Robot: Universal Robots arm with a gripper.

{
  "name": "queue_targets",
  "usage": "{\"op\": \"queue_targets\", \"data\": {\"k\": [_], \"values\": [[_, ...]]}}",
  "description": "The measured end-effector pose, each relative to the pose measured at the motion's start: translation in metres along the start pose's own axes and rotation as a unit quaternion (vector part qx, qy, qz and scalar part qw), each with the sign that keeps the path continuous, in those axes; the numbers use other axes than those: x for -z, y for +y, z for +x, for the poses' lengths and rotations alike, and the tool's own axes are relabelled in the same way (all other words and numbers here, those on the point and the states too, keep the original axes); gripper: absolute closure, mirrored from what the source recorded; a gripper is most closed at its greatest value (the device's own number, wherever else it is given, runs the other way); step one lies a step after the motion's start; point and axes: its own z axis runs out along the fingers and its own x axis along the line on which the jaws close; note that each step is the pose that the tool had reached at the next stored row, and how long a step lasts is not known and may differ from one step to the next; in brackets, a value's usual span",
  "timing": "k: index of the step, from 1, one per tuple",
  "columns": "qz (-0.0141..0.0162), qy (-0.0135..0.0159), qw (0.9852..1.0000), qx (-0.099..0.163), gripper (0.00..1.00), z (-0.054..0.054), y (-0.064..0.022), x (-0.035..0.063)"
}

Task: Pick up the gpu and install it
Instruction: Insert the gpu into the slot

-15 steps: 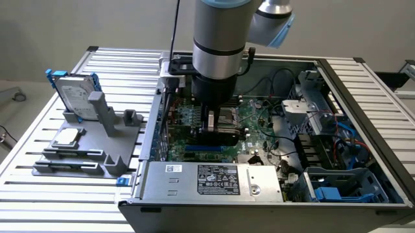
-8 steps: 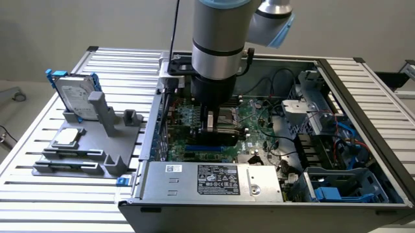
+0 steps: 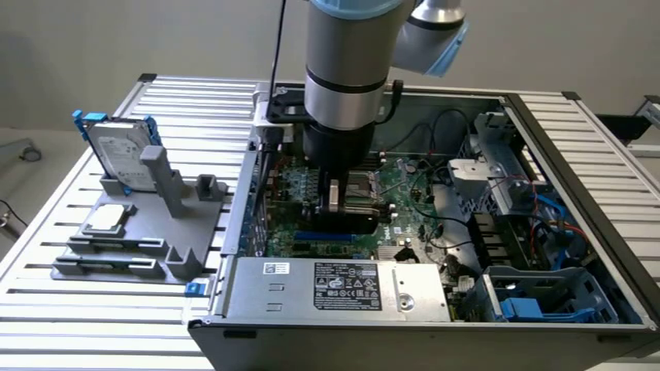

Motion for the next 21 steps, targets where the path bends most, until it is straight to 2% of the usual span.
{"op": "queue_targets", "data": {"k": [6,21], "values": [[-0.0004,0.0,1.0,0.0,0.74,0.0002,0.0002,-0.0046],[-0.0031,0.0001,1.0,0.0,0.74,0.0002,0.0011,-0.0081]]}}
